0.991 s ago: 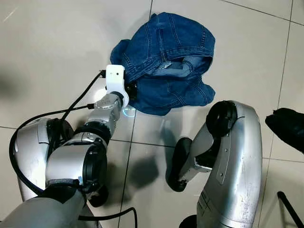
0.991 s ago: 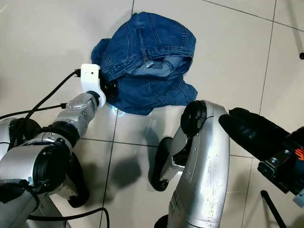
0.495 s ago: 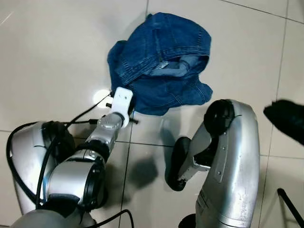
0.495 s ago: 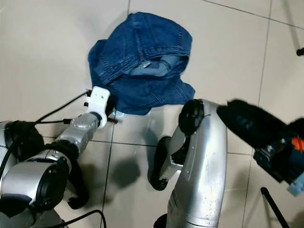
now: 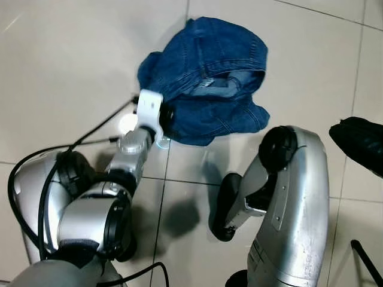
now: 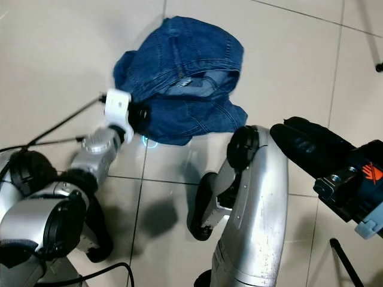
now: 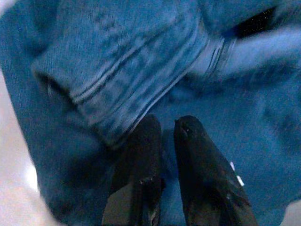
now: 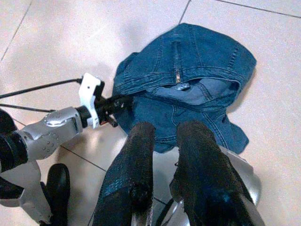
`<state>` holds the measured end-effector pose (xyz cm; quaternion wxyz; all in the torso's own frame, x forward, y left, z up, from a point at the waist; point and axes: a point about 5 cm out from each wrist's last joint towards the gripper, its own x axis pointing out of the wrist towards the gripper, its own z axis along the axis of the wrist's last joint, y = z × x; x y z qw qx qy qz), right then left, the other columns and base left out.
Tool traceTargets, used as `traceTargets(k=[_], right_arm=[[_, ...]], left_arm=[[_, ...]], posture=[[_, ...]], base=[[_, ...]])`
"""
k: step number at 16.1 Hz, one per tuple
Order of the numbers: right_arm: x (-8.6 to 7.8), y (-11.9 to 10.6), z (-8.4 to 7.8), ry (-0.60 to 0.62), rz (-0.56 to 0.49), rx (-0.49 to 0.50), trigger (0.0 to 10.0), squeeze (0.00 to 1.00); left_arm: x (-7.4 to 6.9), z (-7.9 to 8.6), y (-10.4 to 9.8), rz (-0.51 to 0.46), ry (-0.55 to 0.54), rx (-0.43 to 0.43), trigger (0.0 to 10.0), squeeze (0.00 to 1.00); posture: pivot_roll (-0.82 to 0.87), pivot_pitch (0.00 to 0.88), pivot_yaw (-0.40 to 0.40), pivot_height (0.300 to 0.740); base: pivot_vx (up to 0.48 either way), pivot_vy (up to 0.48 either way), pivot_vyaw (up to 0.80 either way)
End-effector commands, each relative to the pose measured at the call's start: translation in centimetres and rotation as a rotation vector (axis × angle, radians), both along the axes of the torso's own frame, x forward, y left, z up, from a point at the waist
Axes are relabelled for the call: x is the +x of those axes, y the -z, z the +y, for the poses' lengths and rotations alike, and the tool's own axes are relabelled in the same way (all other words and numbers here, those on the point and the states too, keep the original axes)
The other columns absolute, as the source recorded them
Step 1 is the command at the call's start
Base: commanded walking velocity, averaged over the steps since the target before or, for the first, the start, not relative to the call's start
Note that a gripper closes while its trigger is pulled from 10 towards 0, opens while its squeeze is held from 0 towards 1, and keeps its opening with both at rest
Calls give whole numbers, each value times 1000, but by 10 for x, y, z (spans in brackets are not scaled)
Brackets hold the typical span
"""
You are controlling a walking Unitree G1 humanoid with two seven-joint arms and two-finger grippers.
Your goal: Hang hanger
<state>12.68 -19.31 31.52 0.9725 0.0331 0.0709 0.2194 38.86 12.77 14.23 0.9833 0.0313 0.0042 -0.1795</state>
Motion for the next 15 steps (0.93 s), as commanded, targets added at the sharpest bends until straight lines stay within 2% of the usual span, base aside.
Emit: traceTargets(k=[1, 2, 3, 4, 6, 8, 9, 11, 12, 15], right_arm=[[-3, 4, 2, 1, 19, 13, 10000, 0], [-2, 4, 2, 1, 15, 14, 10000, 0], [-1, 3, 3, 2, 9, 15, 10000, 0], [-1, 1, 4, -4, -3, 15, 10000, 0], [0, 0, 6, -18, -5, 15, 10000, 0], [0, 2, 6, -23, 6, 14, 10000, 0], [0, 2, 6, -17, 9, 11, 10000, 0], [-1, 2, 5, -14, 9, 10, 10000, 0], [-1, 2, 5, -9, 6, 4, 10000, 0], [-1, 1, 4, -1, -1, 0, 10000, 0]], left_arm=[[-12, 3, 28, 96, 13, -18, 10000, 1000], [-9, 2, 21, 73, 13, -53, 10000, 1000], [-7, 3, 18, 67, -10, -42, 10000, 1000], [-5, 3, 18, 83, -29, -8, 10000, 0], [-2, 2, 15, 98, -38, 37, 10000, 0], [3, 1, 4, 79, -31, -15, 10000, 12], [3, -2, -1, 54, 3, -66, 10000, 1000], [3, -2, -1, 58, 5, -85, 10000, 1000], [2, -4, -2, 53, 14, -133, 10000, 1000], [6, 1, -13, -3, -15, -128, 10000, 1000]], posture=[[-718, 769, -111, 300], [-713, 765, -112, 300], [-713, 766, -115, 300], [-718, 776, -126, 300], [-722, 789, -133, 300], [-727, 796, -137, 300], [-732, 797, -135, 300], [-731, 797, -134, 300], [-737, 796, -138, 300], [-735, 799, -151, 300]], base=[[0, 0, 0], [0, 0, 0], [0, 0, 0], [0, 0, 0], [0, 0, 0], [0, 0, 0], [0, 0, 0], [0, 0, 0], [0, 0, 0], [0, 0, 0]])
